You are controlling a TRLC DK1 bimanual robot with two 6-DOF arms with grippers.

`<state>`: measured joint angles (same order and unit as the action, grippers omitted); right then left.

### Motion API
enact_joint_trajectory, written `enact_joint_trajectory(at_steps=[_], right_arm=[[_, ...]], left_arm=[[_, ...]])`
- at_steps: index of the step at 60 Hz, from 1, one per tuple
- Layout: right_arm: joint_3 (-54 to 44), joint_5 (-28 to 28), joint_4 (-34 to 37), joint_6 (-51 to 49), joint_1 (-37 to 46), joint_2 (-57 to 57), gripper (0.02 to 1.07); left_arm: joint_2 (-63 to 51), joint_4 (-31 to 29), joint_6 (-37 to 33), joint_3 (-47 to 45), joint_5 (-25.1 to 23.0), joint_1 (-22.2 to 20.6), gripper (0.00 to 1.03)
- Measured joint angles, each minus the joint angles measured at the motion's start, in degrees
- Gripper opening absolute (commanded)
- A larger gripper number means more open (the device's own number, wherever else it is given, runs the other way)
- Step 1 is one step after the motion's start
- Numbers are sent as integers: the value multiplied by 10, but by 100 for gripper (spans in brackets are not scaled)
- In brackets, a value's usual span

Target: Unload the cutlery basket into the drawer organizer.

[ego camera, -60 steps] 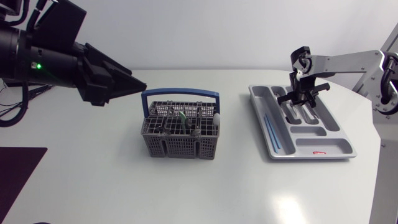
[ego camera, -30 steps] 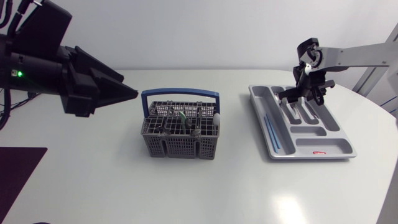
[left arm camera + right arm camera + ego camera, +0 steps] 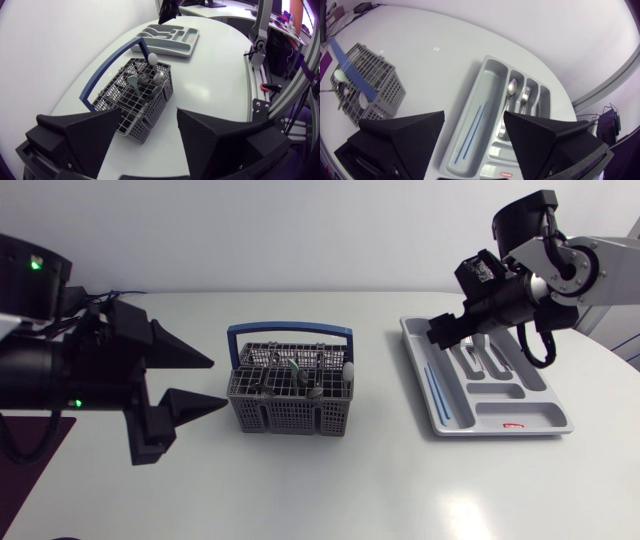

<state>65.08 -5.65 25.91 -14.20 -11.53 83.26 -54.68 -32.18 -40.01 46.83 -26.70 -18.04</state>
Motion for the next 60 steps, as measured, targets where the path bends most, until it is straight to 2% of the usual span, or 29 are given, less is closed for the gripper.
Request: enact_joint_trajectory(at_steps=[12,23,39,54,60], right_arm=[[-82,4,-14,0,-99,-67,89],[-142,5,-39,1,-161,-84,89],[-180,5,-75,3,-210,-85,89],[-201,14,-130,5,-302,-99,89],[-201,22,-138,5,-312,-97,89]], left_arm=[[9,174,-10,-98,2,-8,95],[-2,281,-12,-133,9,-33,95],[-73,348,-25,-151,16,-49,95],[-123,432,-27,-184,17,-58,95],[-133,467,-27,-196,17,-59,89]])
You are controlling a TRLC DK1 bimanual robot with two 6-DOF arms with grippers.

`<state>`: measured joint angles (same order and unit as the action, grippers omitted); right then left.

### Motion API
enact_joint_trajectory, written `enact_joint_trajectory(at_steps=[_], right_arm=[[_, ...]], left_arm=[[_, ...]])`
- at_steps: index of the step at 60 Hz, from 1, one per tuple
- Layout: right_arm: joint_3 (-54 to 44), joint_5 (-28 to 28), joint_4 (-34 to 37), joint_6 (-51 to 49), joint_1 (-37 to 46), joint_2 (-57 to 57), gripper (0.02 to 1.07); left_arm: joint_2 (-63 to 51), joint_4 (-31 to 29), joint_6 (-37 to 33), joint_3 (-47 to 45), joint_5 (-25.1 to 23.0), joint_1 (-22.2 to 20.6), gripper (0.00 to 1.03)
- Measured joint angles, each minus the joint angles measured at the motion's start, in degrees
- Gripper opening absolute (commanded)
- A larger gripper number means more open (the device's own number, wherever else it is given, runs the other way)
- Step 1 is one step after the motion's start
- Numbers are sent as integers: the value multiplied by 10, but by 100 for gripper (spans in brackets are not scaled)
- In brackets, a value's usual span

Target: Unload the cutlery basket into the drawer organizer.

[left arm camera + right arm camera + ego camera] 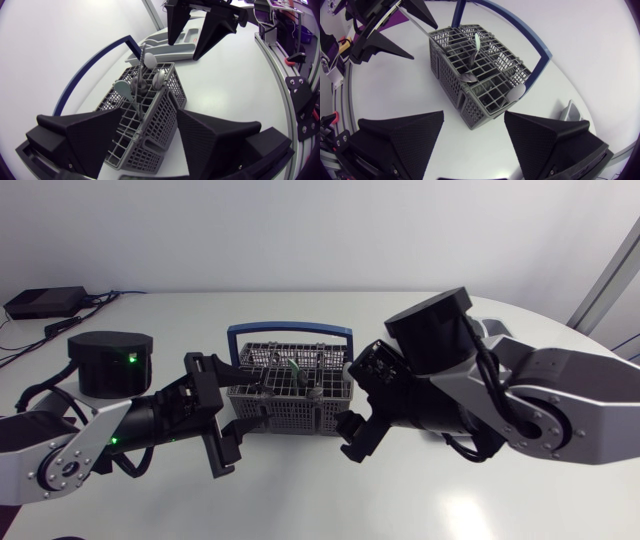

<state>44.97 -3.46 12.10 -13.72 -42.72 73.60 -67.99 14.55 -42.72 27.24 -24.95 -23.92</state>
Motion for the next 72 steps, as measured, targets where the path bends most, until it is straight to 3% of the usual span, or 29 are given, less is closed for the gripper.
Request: enact_joint_trajectory(at_steps=[5,12,37,60,72], right_arm=[[0,3,-2,0,0,8,89],[0,3,-1,0,-12,27,89],[1,29,-22,-23,-37,39,89],[1,35,-38,-31,-40,66,89],[1,37,-42,-35,-45,67,89]], left_arm=[[-8,23,0,-2,0,-2,88],[-29,52,0,-2,0,-3,78],[-78,96,0,-2,0,-2,26],[-95,114,7,5,-13,6,17],[-97,81,26,31,-46,22,16]])
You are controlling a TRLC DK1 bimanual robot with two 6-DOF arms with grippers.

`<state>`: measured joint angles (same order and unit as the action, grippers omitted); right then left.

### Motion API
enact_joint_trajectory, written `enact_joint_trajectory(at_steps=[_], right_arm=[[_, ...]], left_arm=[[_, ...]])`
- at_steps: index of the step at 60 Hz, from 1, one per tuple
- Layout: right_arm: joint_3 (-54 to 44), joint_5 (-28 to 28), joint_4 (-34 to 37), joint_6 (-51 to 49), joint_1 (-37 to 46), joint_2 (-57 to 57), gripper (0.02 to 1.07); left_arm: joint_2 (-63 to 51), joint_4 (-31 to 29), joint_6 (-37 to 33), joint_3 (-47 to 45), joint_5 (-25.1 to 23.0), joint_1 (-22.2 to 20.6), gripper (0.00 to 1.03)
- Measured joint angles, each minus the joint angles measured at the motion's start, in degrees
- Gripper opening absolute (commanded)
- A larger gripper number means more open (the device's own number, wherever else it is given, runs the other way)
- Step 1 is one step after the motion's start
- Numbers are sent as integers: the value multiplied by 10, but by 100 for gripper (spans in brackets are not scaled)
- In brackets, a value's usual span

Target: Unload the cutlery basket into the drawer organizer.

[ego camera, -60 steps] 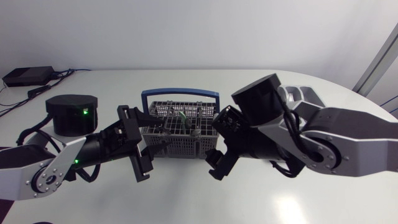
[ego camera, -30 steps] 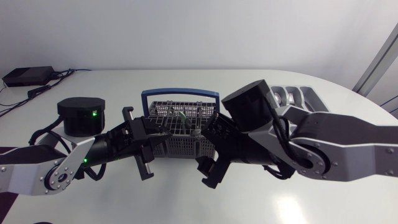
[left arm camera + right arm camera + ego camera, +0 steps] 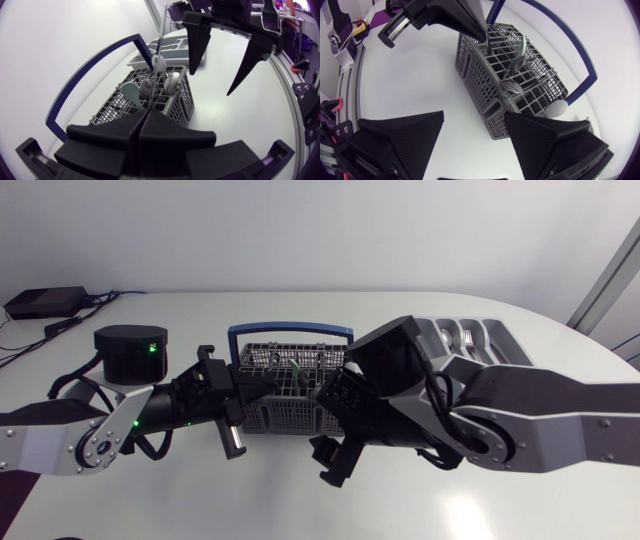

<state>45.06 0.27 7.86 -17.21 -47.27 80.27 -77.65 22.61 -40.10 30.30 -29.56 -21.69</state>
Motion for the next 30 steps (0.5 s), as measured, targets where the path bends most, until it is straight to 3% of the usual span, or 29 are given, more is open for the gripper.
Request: enact_joint_trajectory(at_steps=[30], right_arm=[[16,2,-2,-11,-11,5,89]], left_arm=[[42,-122,59,48,-79,43,16]])
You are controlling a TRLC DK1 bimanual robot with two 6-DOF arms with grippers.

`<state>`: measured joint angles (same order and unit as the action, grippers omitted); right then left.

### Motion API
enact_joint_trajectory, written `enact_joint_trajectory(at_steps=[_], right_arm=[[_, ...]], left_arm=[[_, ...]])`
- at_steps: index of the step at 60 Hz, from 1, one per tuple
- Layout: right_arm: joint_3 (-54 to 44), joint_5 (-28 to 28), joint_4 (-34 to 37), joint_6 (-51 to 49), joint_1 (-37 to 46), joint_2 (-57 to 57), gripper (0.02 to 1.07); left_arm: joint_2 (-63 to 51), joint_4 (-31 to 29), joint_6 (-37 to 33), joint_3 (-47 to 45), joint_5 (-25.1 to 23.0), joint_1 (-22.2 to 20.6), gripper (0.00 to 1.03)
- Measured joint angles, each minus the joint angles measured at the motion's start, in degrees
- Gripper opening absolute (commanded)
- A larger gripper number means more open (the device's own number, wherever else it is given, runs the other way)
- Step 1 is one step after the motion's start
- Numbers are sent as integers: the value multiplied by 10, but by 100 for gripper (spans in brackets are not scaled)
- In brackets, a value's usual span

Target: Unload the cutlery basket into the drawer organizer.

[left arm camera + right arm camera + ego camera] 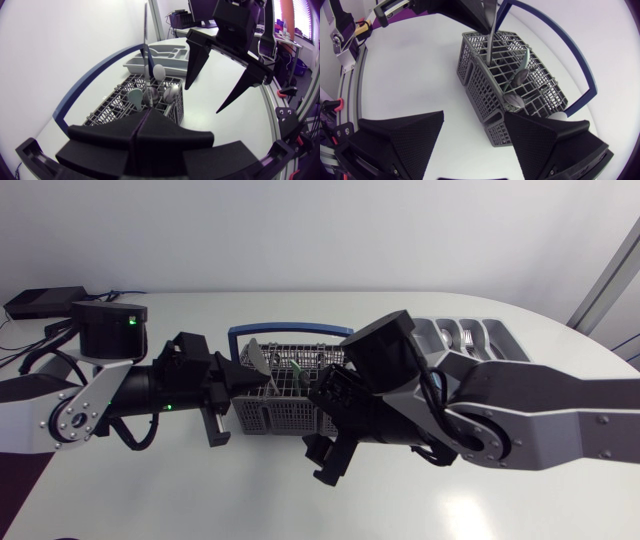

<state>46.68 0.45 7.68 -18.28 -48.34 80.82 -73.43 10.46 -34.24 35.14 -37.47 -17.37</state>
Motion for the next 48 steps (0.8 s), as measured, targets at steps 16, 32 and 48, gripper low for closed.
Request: enact_joint_trajectory(at_steps=[16,32,48], right_arm=[[11,0,2,0,-3,3,89],[13,-1,2,0,-6,6,89],[13,-2,2,0,-7,6,89]], left_arm=[[40,-20,24,4,-3,3,16],[49,-27,43,6,-2,2,15],[23,-33,45,19,-5,-7,15]])
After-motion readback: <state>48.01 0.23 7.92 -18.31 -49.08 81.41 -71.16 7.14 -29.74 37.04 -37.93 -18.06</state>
